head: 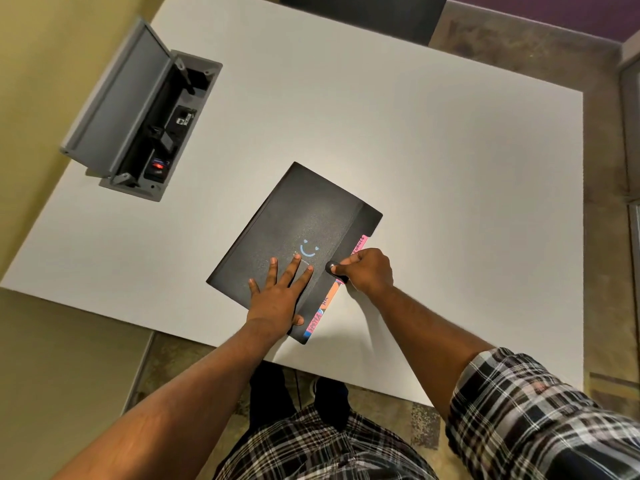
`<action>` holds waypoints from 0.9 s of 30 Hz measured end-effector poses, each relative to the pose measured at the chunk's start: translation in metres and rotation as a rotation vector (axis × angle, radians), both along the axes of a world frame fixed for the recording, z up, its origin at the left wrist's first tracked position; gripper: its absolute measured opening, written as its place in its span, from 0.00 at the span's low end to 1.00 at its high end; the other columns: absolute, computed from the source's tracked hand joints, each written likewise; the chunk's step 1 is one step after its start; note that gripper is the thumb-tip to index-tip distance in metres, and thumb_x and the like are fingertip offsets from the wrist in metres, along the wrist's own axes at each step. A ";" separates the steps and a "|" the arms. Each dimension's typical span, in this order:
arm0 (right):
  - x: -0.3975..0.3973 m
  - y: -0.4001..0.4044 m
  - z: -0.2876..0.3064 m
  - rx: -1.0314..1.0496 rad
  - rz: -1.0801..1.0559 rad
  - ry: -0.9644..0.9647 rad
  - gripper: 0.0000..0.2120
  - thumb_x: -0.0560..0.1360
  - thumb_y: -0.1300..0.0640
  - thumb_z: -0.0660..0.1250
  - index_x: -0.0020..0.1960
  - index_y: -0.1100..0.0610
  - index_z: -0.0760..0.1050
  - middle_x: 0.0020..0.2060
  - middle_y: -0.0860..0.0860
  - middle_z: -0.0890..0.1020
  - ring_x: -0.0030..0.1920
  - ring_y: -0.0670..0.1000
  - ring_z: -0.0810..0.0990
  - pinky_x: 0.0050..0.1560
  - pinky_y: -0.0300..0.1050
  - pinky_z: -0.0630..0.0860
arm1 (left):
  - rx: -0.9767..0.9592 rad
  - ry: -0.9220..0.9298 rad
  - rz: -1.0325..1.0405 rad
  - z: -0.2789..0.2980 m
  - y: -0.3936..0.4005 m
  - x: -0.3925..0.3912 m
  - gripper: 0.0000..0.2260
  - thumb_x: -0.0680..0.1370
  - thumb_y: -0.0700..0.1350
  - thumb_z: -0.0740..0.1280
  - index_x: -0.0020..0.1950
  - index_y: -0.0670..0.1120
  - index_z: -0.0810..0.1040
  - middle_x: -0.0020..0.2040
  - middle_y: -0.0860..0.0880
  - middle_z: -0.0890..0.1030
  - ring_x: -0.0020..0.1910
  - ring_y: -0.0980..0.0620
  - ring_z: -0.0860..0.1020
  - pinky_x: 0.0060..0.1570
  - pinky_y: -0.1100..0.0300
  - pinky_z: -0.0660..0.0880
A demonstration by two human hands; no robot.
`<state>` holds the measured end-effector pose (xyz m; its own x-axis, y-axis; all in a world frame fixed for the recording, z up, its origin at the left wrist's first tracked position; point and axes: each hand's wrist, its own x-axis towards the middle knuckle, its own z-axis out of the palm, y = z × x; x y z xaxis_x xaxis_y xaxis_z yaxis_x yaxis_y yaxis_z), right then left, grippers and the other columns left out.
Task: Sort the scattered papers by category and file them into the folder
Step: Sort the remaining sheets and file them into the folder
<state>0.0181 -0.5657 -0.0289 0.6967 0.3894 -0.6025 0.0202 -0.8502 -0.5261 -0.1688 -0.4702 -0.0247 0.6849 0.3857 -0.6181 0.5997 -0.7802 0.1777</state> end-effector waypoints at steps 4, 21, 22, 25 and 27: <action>-0.001 0.003 -0.002 0.008 -0.084 0.003 0.10 0.66 0.48 0.82 0.36 0.52 0.84 0.34 0.46 0.85 0.39 0.47 0.84 0.49 0.50 0.83 | -0.015 0.005 0.005 -0.001 0.000 0.002 0.52 0.72 0.56 0.74 0.78 0.62 0.34 0.78 0.55 0.30 0.77 0.38 0.33 0.69 0.26 0.49; -0.074 -0.028 0.004 -0.027 -0.329 -0.032 0.32 0.73 0.51 0.75 0.73 0.56 0.67 0.70 0.55 0.73 0.63 0.56 0.79 0.63 0.51 0.76 | 0.181 -0.321 0.240 0.015 0.067 -0.020 0.31 0.72 0.52 0.72 0.71 0.45 0.67 0.73 0.43 0.66 0.70 0.39 0.67 0.61 0.40 0.73; -0.080 -0.030 0.005 -0.036 -0.342 -0.009 0.34 0.73 0.53 0.75 0.74 0.55 0.66 0.71 0.55 0.72 0.65 0.56 0.79 0.64 0.50 0.76 | 0.161 -0.290 0.338 0.012 0.077 -0.025 0.31 0.71 0.52 0.72 0.71 0.45 0.66 0.72 0.42 0.67 0.70 0.38 0.67 0.62 0.39 0.72; -0.090 -0.029 0.009 -0.027 -0.390 0.062 0.37 0.72 0.54 0.74 0.77 0.56 0.63 0.72 0.55 0.73 0.67 0.56 0.77 0.65 0.50 0.74 | 0.002 -0.279 0.576 0.006 0.093 -0.032 0.27 0.70 0.51 0.71 0.65 0.44 0.66 0.64 0.42 0.73 0.64 0.37 0.71 0.58 0.40 0.73; -0.091 -0.022 0.013 0.013 -0.457 0.125 0.41 0.71 0.53 0.74 0.79 0.57 0.60 0.68 0.55 0.76 0.66 0.56 0.77 0.67 0.51 0.74 | -0.020 -0.279 0.565 0.008 0.096 -0.034 0.25 0.71 0.51 0.71 0.63 0.45 0.68 0.60 0.42 0.74 0.61 0.36 0.72 0.55 0.41 0.75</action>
